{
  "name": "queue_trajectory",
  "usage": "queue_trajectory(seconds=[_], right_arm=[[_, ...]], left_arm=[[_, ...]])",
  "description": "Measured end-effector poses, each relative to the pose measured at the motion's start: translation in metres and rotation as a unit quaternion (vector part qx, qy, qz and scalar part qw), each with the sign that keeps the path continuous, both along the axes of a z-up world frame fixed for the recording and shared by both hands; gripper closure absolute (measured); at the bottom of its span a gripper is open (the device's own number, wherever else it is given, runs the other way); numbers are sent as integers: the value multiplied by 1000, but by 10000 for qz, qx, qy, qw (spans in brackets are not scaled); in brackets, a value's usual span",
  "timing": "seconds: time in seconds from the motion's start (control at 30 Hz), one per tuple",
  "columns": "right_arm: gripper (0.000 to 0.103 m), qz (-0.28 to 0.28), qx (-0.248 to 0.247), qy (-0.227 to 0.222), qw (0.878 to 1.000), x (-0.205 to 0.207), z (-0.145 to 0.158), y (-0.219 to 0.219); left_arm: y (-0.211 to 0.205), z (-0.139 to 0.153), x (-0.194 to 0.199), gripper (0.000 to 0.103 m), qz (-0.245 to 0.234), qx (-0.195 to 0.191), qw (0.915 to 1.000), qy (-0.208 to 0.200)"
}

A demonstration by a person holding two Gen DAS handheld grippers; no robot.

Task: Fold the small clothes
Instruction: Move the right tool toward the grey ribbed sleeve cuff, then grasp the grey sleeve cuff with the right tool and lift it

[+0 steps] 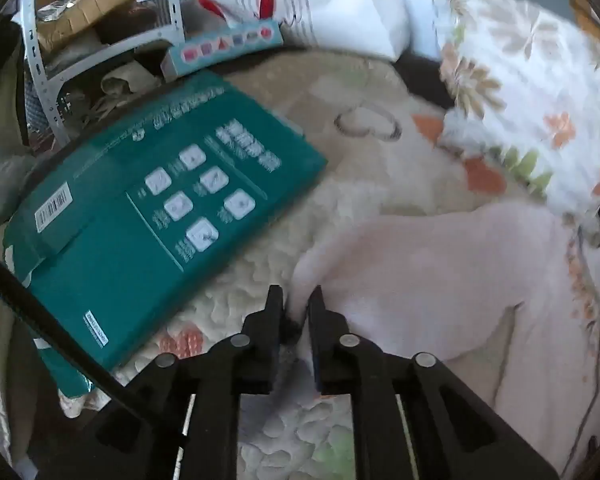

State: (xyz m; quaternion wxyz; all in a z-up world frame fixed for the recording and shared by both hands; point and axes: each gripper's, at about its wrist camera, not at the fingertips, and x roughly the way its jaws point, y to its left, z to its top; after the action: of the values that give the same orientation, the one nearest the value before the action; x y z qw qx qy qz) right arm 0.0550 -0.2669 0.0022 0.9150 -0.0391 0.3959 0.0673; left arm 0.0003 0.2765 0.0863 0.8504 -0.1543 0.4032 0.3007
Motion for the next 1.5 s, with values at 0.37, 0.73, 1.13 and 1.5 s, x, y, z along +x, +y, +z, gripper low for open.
queue_trajectory(seconds=[0.37,0.73,1.13,1.5], right_arm=[[0,33,143,123,9998,0,1,-3],[47,-228,816,610,9945,2,56,-28],[42,-125,-50,1034,9945,-56,78,-99],[79,-68,-785,1698,9823,-51,29,-80]], left_arm=[[-160,-15,7,47,-2048,-528,9766,-397],[-243,-86,15,43,-3166,-523,9470,167],[-256,-89,11,25,-3124,-284,9495,100],[-263,-90,10,21,-3106,-134,9504,123]])
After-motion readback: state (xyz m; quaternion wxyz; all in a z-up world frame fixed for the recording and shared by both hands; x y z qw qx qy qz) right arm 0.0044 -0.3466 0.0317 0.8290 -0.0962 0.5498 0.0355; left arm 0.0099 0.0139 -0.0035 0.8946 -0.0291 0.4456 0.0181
